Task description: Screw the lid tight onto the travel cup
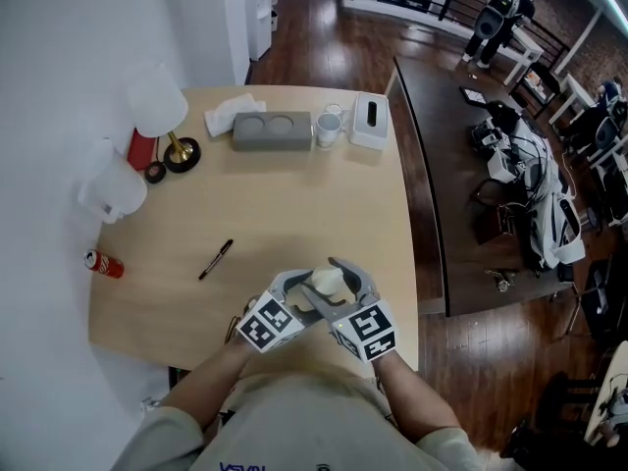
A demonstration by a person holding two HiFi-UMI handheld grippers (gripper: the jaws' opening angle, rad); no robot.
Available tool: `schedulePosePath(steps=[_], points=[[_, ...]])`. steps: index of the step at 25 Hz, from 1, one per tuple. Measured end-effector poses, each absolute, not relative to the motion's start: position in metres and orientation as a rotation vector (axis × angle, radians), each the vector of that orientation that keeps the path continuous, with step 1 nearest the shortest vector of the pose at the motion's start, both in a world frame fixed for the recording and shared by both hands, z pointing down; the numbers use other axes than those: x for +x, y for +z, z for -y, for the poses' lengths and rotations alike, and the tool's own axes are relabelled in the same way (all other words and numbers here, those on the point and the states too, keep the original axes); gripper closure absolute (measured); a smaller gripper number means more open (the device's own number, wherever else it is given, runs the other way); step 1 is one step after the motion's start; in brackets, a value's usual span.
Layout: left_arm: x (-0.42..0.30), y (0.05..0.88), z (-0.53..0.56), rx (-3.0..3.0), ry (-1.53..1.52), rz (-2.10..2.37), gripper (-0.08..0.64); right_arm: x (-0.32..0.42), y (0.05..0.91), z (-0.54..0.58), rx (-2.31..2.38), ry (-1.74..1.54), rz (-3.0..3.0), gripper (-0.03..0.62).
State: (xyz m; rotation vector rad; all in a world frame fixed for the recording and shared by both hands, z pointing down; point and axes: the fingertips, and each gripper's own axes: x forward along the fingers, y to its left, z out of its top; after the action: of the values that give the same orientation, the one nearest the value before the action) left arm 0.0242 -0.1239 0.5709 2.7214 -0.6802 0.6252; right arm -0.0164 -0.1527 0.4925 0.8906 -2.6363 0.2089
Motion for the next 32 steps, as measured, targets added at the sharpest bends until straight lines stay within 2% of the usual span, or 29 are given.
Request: schedulePosePath(steps=[3, 8, 10, 32], points=[[0.016, 0.582, 0.127, 2.683, 0.657, 0.703, 0.186, -0.009, 0.507, 0.163, 0.938, 0.240, 2.614, 0.299], [-0.002, 0.591, 0.137, 2.627, 0.628, 0.795, 0.259, -0.003, 0.522, 0.171, 0.998, 0.283, 2.615, 0.299], [-0.008, 0.592, 0.139, 2.608, 0.620, 0.822, 0.267, 0.000, 0.526, 0.172, 1.017, 0.294, 2.617, 0.299], [-0.025, 0.578, 0.119, 2.616, 0.544, 0.849, 0.293, 0.003, 0.531, 0.157, 0.969, 0.248, 2.543, 0.298]])
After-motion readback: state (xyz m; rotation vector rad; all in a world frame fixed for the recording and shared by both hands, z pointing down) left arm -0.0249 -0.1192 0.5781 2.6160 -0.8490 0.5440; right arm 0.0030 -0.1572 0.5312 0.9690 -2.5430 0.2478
